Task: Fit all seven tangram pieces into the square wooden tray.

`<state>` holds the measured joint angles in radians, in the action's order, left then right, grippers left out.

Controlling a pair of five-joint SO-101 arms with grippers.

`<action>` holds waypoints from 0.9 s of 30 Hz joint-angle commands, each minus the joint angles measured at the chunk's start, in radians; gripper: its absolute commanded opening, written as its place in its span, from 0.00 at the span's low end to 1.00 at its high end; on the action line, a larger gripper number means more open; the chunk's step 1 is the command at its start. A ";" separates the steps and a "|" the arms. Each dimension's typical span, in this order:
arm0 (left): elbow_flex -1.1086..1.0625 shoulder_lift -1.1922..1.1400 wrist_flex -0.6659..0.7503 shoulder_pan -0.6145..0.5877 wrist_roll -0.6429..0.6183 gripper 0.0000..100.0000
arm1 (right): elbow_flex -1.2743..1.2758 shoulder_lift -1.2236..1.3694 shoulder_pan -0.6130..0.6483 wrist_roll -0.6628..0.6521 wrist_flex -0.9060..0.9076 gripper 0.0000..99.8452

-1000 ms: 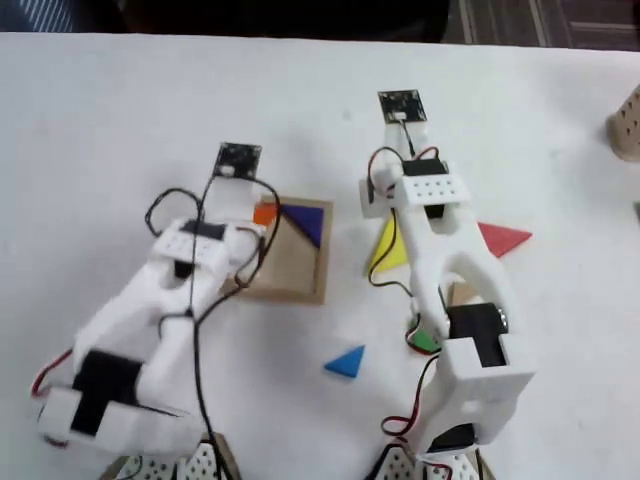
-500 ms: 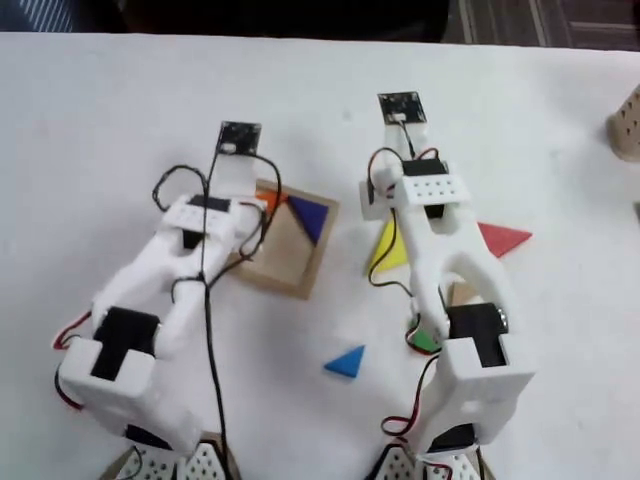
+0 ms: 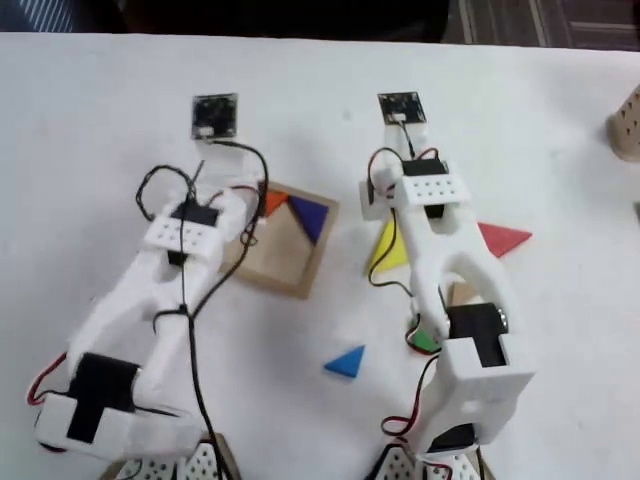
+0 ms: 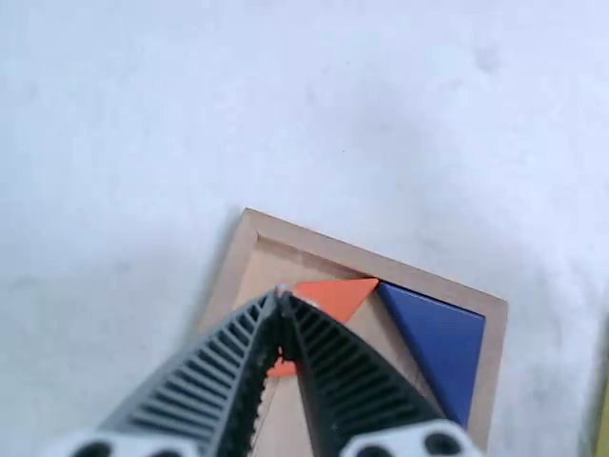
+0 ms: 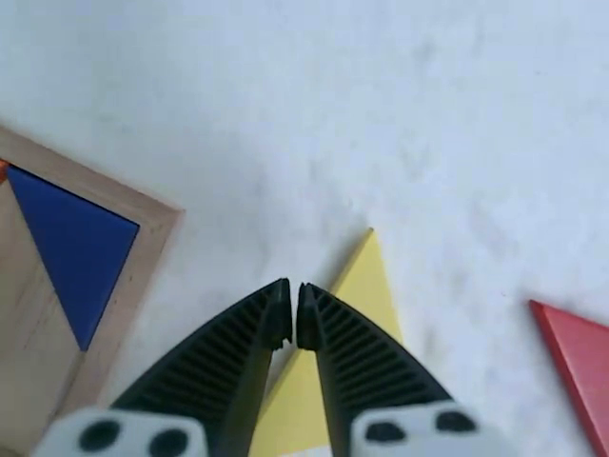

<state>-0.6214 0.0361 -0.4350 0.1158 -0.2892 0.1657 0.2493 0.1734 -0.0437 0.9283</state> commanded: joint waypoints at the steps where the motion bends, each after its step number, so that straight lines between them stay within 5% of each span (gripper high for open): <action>1: 0.129 -0.087 0.043 0.030 -0.015 0.02 | -0.051 -0.021 -0.005 0.005 0.007 0.02; 7: 0.299 -0.337 0.063 0.067 -0.014 0.02 | -0.051 -0.021 -0.005 0.003 0.007 0.02; 27: 0.299 -0.346 -0.110 0.096 0.114 0.02 | -0.052 -0.016 -0.005 0.002 0.002 0.02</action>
<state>-0.3575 -0.3184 -0.5347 0.1972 -0.1910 0.1657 0.2493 0.1749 -0.0437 0.9283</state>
